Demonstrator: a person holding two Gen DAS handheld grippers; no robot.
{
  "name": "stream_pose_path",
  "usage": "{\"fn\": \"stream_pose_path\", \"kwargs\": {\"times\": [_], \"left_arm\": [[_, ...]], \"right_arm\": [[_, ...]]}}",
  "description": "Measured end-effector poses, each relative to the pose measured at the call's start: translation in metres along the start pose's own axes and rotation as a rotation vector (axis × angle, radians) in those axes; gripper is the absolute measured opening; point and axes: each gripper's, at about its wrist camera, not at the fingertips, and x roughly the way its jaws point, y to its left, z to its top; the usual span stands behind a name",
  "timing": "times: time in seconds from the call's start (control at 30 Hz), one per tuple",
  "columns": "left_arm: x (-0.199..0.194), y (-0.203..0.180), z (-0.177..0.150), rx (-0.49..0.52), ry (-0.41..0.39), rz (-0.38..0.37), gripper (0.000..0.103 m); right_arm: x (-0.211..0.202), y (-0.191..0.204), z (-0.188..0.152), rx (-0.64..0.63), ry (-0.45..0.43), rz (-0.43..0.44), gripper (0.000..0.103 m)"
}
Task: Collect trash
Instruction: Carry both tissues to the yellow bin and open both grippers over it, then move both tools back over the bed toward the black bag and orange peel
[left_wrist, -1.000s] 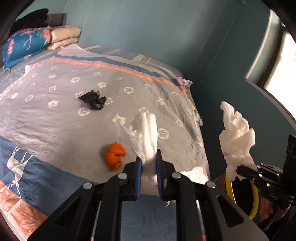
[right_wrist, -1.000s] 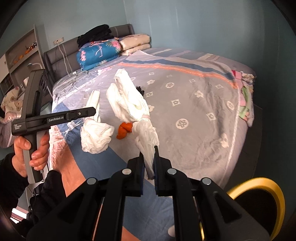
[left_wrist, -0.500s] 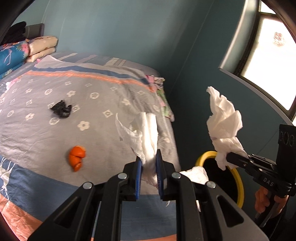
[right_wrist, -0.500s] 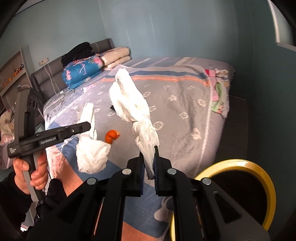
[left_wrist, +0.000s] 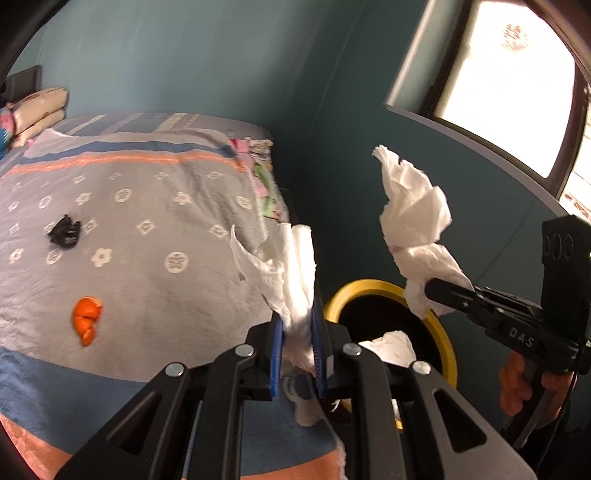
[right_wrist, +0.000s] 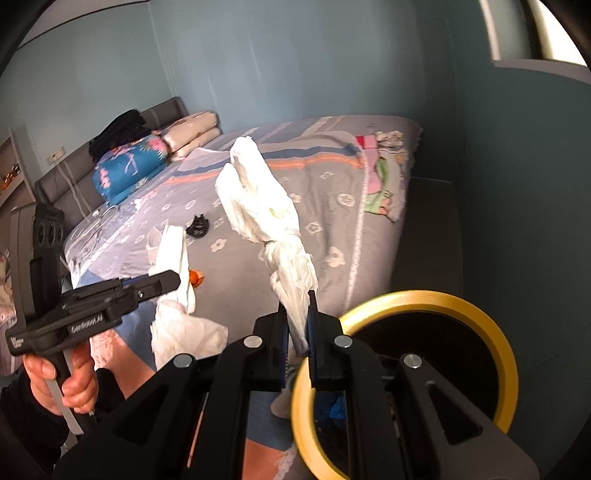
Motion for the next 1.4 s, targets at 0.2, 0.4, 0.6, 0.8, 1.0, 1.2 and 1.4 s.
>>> {"fn": "stream_pose_path", "kwargs": {"times": [0.2, 0.4, 0.6, 0.8, 1.0, 1.2, 1.4], "left_arm": [[0.013, -0.030, -0.007, 0.041, 0.033, -0.032, 0.013], [0.032, -0.054, -0.015, 0.076, 0.079, -0.058, 0.013], [0.056, -0.075, -0.026, 0.097, 0.136, -0.073, 0.013], [0.079, -0.086, -0.038, 0.111, 0.192, -0.075, 0.013], [0.095, -0.091, -0.045, 0.116, 0.232, -0.088, 0.020], [0.099, -0.085, -0.047, 0.099, 0.229, -0.076, 0.047], [0.092, -0.071, -0.046, 0.090, 0.198, -0.032, 0.065]], "right_arm": [[-0.016, -0.031, -0.008, 0.061, -0.010, -0.036, 0.008], [-0.020, -0.062, -0.014, 0.119, 0.025, -0.061, 0.009], [-0.011, -0.099, -0.028, 0.205, 0.071, -0.048, 0.009], [0.000, -0.127, -0.047, 0.280, 0.099, -0.047, 0.009], [0.010, -0.147, -0.059, 0.331, 0.121, -0.028, 0.010], [0.012, -0.157, -0.063, 0.370, 0.115, -0.046, 0.029], [0.009, -0.154, -0.059, 0.373, 0.101, -0.080, 0.043]]}}
